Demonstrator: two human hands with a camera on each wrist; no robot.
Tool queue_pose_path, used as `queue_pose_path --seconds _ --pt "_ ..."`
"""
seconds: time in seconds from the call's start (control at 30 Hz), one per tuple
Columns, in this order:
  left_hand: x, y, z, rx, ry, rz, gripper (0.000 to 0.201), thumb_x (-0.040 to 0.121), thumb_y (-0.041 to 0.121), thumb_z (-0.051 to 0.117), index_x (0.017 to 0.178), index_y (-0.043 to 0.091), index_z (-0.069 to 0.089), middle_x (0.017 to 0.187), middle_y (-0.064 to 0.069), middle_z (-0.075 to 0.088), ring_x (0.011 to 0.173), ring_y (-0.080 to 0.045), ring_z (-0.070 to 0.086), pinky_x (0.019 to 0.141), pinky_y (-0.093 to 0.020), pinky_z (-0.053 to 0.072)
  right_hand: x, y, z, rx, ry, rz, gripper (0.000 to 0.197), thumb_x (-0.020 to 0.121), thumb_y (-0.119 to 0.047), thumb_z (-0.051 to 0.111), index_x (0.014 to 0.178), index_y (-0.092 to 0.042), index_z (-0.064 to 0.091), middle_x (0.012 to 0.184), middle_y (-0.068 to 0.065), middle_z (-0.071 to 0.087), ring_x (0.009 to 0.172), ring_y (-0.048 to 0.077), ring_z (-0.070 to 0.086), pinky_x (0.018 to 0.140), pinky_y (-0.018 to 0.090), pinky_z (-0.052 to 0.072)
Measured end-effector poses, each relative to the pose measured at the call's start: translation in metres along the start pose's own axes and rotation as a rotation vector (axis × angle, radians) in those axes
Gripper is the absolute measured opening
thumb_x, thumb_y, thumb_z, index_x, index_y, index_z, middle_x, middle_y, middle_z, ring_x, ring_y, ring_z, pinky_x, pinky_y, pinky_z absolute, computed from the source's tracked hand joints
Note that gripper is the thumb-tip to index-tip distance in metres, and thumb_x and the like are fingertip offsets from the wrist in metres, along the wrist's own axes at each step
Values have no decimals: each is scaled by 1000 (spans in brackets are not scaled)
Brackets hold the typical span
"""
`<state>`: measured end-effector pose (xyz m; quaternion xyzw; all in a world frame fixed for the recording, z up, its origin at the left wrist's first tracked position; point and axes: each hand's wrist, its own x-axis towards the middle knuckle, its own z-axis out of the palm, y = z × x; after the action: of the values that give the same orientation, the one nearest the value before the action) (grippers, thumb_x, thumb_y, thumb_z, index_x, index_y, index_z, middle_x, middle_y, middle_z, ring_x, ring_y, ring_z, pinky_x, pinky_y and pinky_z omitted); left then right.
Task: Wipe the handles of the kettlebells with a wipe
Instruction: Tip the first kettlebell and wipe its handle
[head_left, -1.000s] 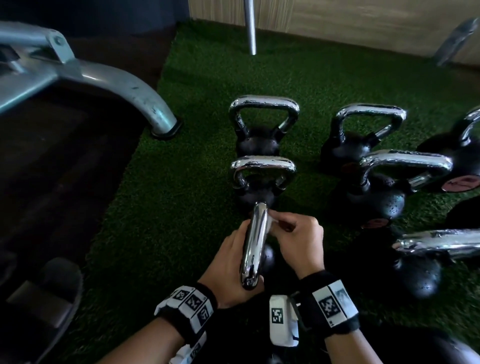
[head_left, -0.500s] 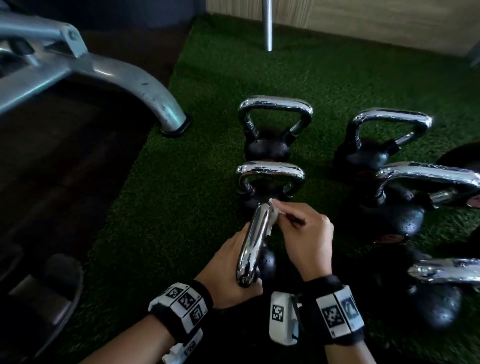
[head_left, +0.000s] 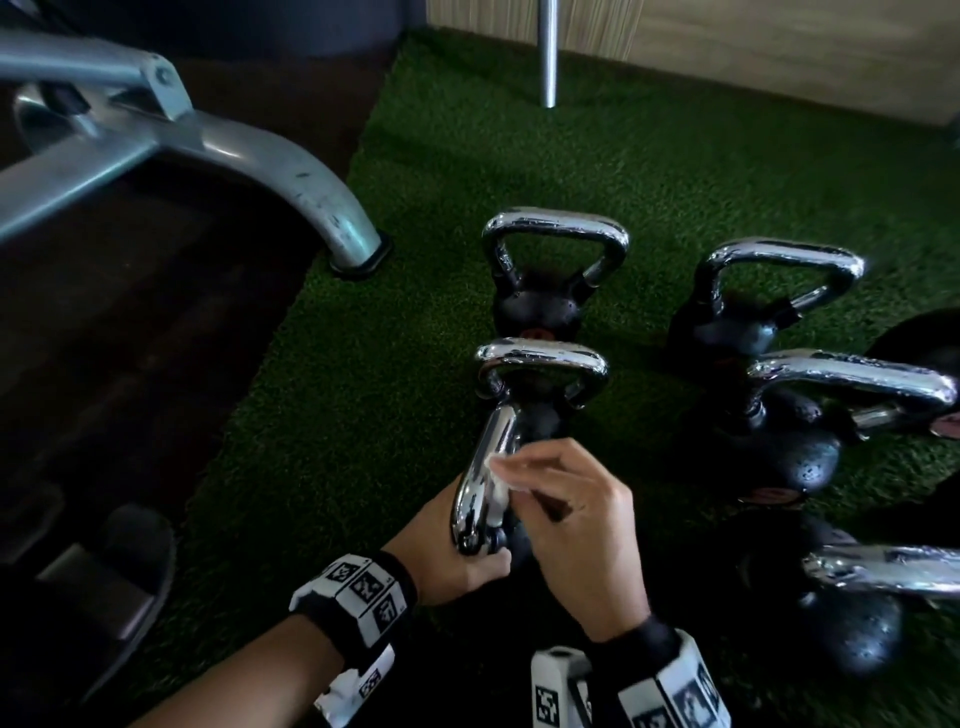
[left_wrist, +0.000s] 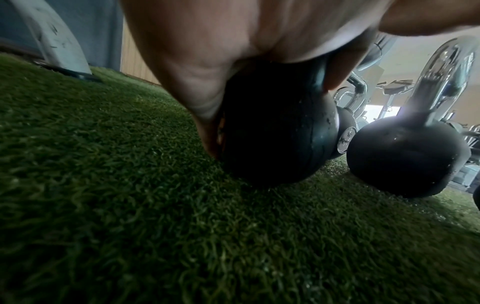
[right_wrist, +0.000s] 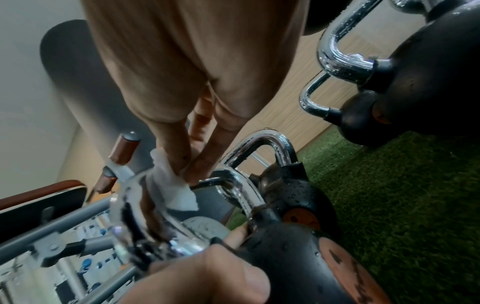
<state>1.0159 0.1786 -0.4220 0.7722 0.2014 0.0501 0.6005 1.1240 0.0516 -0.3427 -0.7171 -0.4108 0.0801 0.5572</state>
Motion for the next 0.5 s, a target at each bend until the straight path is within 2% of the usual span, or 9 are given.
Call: queue_pose_path --seconds 0.07,0.1,0.17,0.23,0.3,0.33,0.4,0.47,0.5 --pt "-2 2 -3 -6 -8 -29 45 78 18 76 119 12 59 102 -7 73 97 -22 72 88 -38 59 -3 -8 -1 57 -78 46 23 80 2 82 94 -16 85 97 -14 72 90 3 72 75 11 55" --pt "-3 2 -5 10 -6 -53 38 79 15 75 113 11 60 94 -3 74 89 -18 72 82 -33 59 0 -8 -1 69 -106 71 26 79 5 81 93 -18 85 96 -14 72 90 5 72 74 13 55" --pt "-2 7 -7 29 -27 -74 24 82 9 75 101 15 61 80 12 71 75 0 66 72 -20 53 6 -8 -2 71 -123 105 30 79 5 81 92 -21 85 94 -14 73 88 6 72 72 14 55" --pt "1 18 -10 98 -59 -44 19 88 6 73 99 16 63 89 15 72 81 6 64 75 -15 51 6 -9 -1 78 -125 128 30 77 4 82 90 -23 85 92 -14 74 86 6 73 71 15 55" --pt "3 25 -10 206 -99 -1 17 91 12 70 106 13 64 97 10 70 95 5 62 82 -15 49 0 -9 1 97 -139 178 32 73 5 84 86 -23 84 89 -15 76 85 6 74 72 16 56" --pt "3 28 -10 228 -109 9 20 90 16 69 108 13 64 96 11 67 98 9 60 83 -11 47 -3 -9 1 102 -146 199 33 72 6 85 84 -24 84 88 -16 77 84 6 74 72 16 56" --pt "2 32 -9 216 -126 -29 28 83 34 64 104 16 64 92 20 55 91 23 54 82 -3 41 -5 -9 1 97 -155 231 34 70 7 85 82 -25 84 86 -17 77 81 5 75 71 16 56" --pt "2 32 -9 219 -137 -74 43 77 45 58 97 8 66 84 27 51 80 19 54 82 -12 43 -3 -9 0 90 -167 261 31 71 5 84 82 -25 83 83 -17 78 79 4 75 70 19 58" --pt "3 31 -10 209 -168 -114 36 78 42 61 87 8 65 76 29 52 74 16 53 80 -13 43 -4 -8 0 92 -179 282 29 72 3 84 82 -24 83 82 -16 78 78 4 75 70 20 59"
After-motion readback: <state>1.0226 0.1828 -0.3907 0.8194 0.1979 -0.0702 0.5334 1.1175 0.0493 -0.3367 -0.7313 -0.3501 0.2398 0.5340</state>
